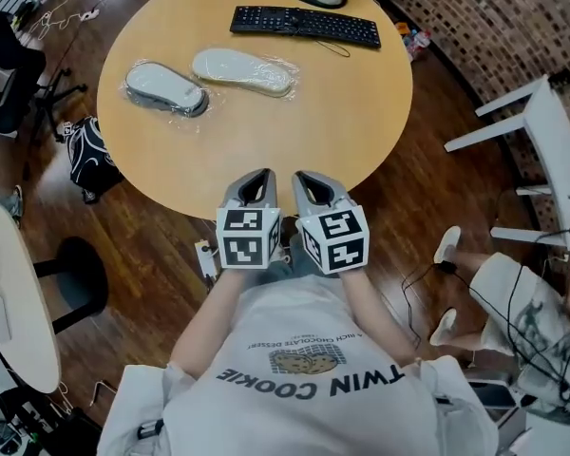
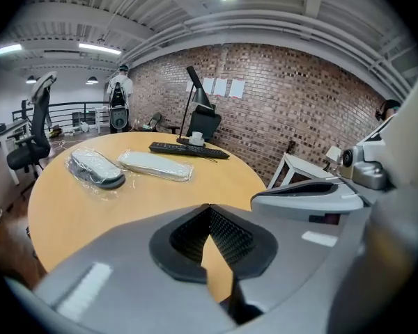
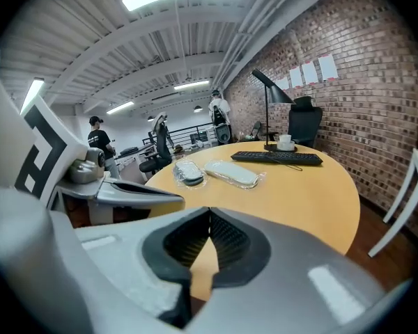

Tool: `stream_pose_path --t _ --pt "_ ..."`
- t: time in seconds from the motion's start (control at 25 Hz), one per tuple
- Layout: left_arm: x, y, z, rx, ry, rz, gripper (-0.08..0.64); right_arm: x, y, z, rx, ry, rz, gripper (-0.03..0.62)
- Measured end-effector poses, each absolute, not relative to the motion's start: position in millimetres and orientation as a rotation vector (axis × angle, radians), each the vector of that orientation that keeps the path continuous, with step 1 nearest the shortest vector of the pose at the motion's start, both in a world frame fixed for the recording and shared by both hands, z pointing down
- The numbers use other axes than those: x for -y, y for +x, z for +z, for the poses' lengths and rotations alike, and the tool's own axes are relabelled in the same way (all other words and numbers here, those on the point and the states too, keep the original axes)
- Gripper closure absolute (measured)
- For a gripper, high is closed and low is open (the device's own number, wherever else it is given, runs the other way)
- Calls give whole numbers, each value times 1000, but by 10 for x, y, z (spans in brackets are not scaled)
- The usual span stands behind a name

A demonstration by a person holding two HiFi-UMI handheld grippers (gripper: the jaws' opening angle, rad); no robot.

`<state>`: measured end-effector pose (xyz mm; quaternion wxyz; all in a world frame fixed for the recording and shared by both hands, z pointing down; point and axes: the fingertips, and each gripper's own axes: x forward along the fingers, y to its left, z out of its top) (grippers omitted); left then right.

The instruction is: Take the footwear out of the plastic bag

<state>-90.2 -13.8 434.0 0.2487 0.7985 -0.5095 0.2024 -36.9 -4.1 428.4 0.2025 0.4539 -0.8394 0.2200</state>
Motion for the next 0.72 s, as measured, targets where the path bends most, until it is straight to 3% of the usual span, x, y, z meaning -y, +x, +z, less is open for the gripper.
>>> stream_pose_path --t 0.72 --pt "1796 -1131 4454 1559 2102 741 557 1808 -116 4637 2461 1038 743 584"
